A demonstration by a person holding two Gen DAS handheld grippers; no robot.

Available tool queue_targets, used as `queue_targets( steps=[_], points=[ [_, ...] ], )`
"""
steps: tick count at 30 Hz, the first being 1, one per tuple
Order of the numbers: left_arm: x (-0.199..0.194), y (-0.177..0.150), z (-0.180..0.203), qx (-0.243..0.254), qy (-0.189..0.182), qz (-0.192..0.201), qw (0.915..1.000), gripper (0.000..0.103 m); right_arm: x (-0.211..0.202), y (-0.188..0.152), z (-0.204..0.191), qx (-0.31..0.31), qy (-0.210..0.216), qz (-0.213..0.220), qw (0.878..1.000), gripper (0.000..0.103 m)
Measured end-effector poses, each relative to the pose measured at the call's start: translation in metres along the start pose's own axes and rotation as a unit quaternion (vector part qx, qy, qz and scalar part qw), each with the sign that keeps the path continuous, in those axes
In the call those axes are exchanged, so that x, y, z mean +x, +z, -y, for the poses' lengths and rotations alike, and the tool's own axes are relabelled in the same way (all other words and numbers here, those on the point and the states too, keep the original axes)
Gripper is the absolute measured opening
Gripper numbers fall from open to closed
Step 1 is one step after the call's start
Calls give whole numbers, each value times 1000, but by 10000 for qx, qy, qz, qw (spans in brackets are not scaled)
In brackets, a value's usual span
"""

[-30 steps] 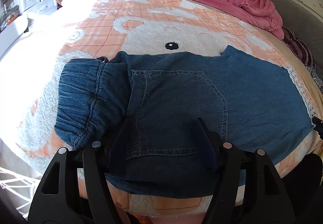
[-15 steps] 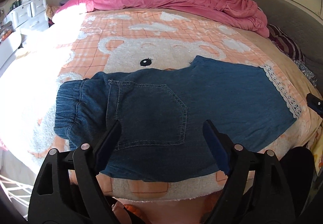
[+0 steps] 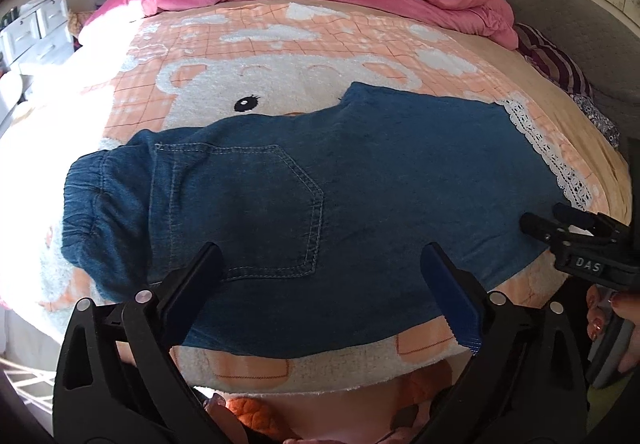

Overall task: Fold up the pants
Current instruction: 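Grasp the lace leg hems with the right tool while the left tool grips the other hem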

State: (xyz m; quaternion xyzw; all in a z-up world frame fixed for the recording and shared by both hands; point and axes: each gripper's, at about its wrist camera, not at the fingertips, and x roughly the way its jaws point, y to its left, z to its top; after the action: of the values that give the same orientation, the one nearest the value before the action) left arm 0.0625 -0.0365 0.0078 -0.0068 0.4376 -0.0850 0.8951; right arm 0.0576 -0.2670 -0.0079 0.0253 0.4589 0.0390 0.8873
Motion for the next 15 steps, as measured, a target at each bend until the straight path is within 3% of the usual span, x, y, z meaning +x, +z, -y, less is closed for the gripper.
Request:
queue_targets(
  steps=[6,10,15],
  points=[
    [26,-10,-2,26,121,-192,9997,93,-3,-4,9,189,293,158,9993,91],
    [24,-12,0,99,163,-163,9997,93,-24,-6,21,519,629,509,9954,91],
    [5,4,10,-21,-437,10,9990,93,-62,-6,67,1349,510,1063,9838,91]
  ],
)
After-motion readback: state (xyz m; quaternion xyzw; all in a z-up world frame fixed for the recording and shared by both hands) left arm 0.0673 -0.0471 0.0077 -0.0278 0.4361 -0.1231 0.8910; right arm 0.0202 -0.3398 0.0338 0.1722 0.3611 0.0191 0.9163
